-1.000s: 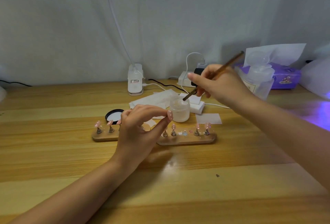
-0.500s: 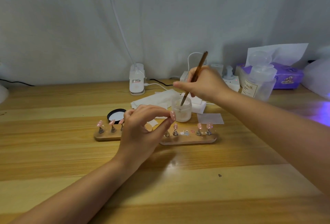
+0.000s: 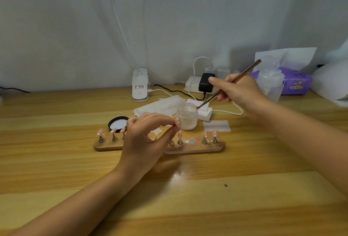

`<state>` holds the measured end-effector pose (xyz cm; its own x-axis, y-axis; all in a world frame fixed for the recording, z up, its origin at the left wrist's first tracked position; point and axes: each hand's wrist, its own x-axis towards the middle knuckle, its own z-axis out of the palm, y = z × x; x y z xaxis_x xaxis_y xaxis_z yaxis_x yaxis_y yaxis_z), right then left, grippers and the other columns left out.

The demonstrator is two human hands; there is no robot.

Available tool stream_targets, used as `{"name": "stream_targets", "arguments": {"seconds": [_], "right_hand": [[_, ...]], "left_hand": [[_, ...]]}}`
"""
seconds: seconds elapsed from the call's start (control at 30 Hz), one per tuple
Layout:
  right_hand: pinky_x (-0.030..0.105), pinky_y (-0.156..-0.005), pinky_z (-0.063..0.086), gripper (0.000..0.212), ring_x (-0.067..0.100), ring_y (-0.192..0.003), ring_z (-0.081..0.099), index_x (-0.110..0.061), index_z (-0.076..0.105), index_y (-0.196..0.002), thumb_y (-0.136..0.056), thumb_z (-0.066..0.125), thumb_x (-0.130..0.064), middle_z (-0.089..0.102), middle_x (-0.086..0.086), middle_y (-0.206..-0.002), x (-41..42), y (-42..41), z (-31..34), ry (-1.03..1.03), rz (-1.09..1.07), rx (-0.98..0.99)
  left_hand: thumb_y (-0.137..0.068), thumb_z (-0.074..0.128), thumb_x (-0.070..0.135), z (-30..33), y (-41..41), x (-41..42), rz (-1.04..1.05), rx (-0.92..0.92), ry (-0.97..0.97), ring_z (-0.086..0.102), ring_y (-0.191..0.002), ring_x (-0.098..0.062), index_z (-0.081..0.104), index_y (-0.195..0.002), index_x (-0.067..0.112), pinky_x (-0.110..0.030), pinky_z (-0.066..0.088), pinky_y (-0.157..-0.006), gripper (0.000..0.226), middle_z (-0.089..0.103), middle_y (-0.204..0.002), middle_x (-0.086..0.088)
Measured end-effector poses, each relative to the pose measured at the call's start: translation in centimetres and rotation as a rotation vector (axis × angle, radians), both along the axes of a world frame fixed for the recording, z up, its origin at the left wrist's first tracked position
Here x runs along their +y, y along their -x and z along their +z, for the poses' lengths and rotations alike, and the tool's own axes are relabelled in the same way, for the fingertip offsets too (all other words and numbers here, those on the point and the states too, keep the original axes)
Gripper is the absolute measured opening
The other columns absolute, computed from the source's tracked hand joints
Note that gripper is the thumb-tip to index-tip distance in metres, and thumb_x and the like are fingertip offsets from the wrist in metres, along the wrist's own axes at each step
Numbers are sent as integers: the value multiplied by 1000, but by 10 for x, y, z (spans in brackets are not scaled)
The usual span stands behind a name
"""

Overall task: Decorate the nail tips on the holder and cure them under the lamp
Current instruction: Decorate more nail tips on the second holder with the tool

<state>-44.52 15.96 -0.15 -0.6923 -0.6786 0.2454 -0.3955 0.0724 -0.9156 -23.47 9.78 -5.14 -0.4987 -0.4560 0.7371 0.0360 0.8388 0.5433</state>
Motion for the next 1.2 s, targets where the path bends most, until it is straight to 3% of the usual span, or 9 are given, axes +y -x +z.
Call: {"name": "stream_targets", "arguments": {"seconds": [0.1,0.23,0.3,0.4,0.5,0.67,0.83,1.03,1.2], "right_hand": [[18,-51,42,30,-3,-38,52,-17,52,-63,-85,62,-33,56,-6,-46,9,-4,1,75,-31,42],[11,-47,44,24,0,-46,58,-19,58,-73,-87,53,-39,64,-6,-53,27,-24,-4,290,35,63],[10,-55,46,24,-1,-59,62,-24,61,-82,-87,44,-41,68,-9,-69,40,-39,-13,350,111,182],[23,-71,50,21,3,-81,62,-30,58,-91,-90,39,-41,65,-12,-87,54,-55,-33,380,209,481],[37,-72,48,24,5,-79,58,-27,57,-86,-92,39,-41,61,-11,-78,57,-65,-44,425,187,613],[19,-79,36,37,-13,-78,51,-27,59,-80,-96,30,-44,51,-29,-79,54,-74,-49,437,155,657],[26,-82,38,39,-7,-78,56,-25,61,-81,-97,29,-41,54,-28,-81,51,-76,-53,435,148,679],[27,-77,38,53,-4,-72,55,-19,65,-69,-98,26,-41,62,-14,-68,57,-75,-58,468,156,624],[35,-75,44,41,-3,-78,56,-24,61,-83,-98,27,-41,56,-24,-80,53,-78,-55,487,137,626]], "left_hand": [[-73,66,21,-1,0,-1,-6,14,9,60,-87,-5,61,-89,33,-57,41,-79,21,62,-88,22],[-73,67,18,-4,2,-3,9,15,41,60,-86,-6,64,-89,30,-56,41,-77,20,64,-88,16],[-73,68,18,-4,2,-4,12,10,49,61,-86,-8,64,-89,29,-55,41,-77,20,66,-88,14],[-75,68,22,-5,2,-4,6,-4,53,61,-86,-9,65,-90,30,-53,40,-76,17,66,-88,13],[-75,67,24,-4,1,-3,0,-15,73,59,-85,-7,64,-90,31,-45,38,-75,16,64,-88,15],[-74,67,18,-4,2,-3,17,-32,83,58,-85,-6,65,-89,31,-38,35,-76,19,64,-88,13],[-74,67,19,-4,2,-3,24,-44,84,56,-86,-5,66,-89,30,-38,35,-77,18,64,-87,12],[-74,67,20,-3,2,-2,26,-52,58,58,-83,-11,68,-91,28,-49,40,-77,18,66,-85,8],[-74,67,19,-2,1,-1,37,-69,72,56,-82,-9,71,-89,22,-47,39,-76,16,66,-84,6]]}}
